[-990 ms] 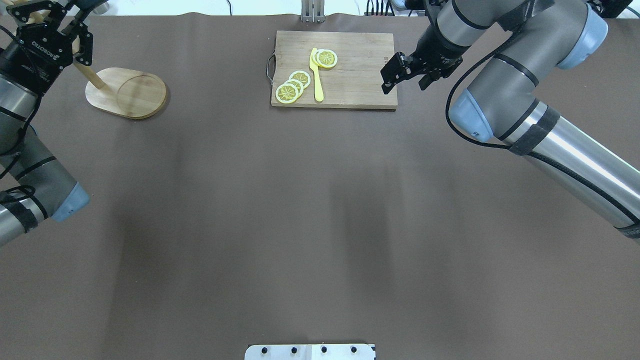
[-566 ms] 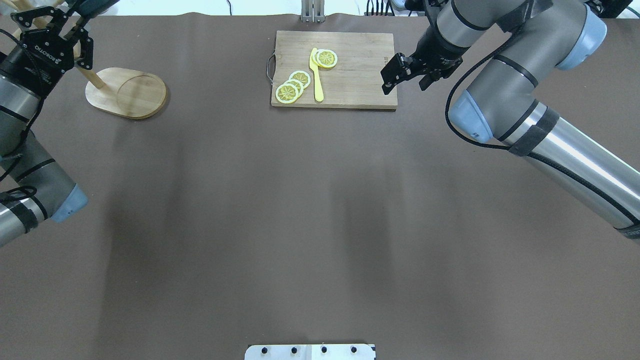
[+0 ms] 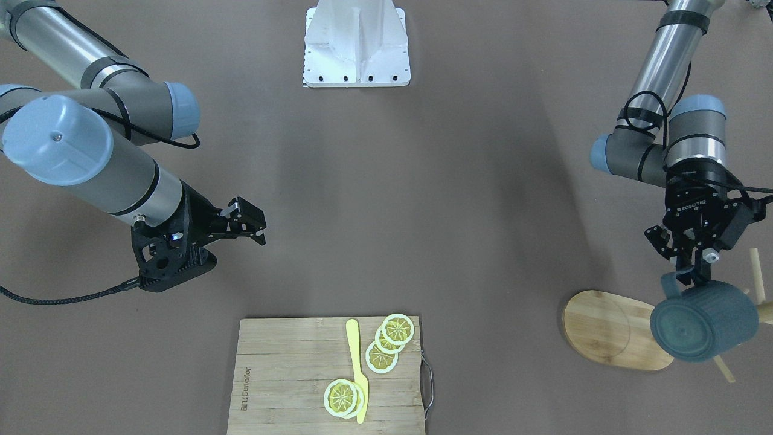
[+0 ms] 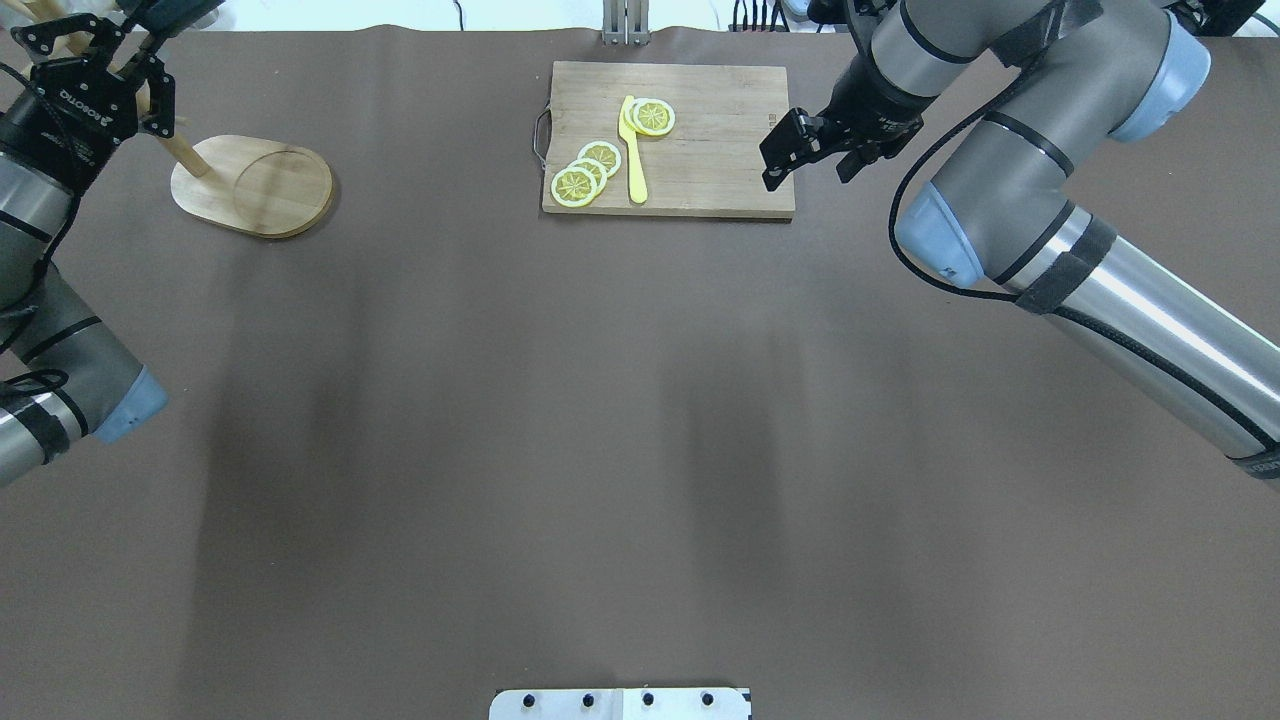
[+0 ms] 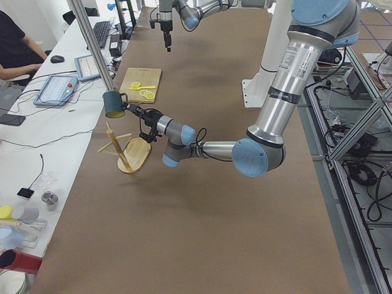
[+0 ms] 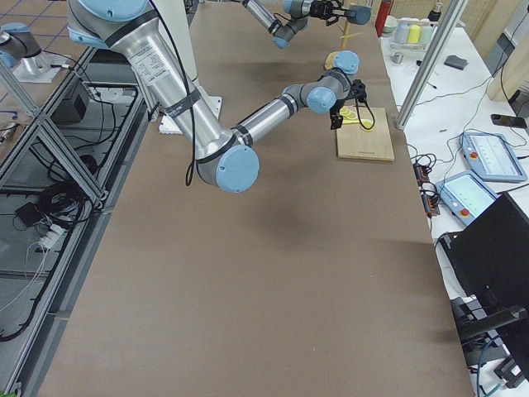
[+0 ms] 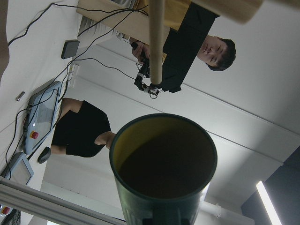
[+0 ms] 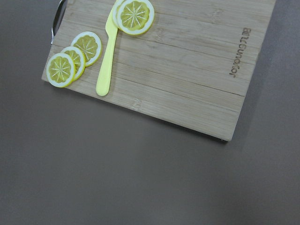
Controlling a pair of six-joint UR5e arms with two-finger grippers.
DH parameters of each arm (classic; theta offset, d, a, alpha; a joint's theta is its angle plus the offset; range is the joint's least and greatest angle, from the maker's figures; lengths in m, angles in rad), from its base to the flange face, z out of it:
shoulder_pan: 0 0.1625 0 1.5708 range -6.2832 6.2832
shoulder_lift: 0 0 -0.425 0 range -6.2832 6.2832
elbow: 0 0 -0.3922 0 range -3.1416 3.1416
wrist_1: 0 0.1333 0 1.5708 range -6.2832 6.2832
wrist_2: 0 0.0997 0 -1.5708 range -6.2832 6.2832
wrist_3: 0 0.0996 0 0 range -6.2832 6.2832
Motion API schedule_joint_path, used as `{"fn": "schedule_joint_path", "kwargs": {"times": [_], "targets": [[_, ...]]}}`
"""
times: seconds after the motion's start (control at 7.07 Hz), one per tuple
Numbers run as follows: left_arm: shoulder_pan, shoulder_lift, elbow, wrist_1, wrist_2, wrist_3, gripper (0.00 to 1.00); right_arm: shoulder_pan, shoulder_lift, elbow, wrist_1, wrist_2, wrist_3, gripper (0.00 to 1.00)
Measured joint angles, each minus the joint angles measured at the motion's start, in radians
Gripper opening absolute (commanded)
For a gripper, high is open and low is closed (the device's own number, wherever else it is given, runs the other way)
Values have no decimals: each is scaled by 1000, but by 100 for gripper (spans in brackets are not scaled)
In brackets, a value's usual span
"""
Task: Hang cup on storage rack
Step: 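Hook the mug handle onto a rack peg with the left gripper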
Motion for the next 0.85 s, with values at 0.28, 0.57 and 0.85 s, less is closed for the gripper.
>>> {"fn": "schedule_joint_path", "kwargs": {"times": [0.28,0.57,0.85], "targets": [[-16,-1,26,5,0,-25,0,-2,1,0,0,-1,0,100],[-19,-1,38,6,0,-31,0,-6,1,-1,0,-8,1,100],[-19,8,51,5,-2,-50,0,-14,2,0,0,-18,18,100]]}}
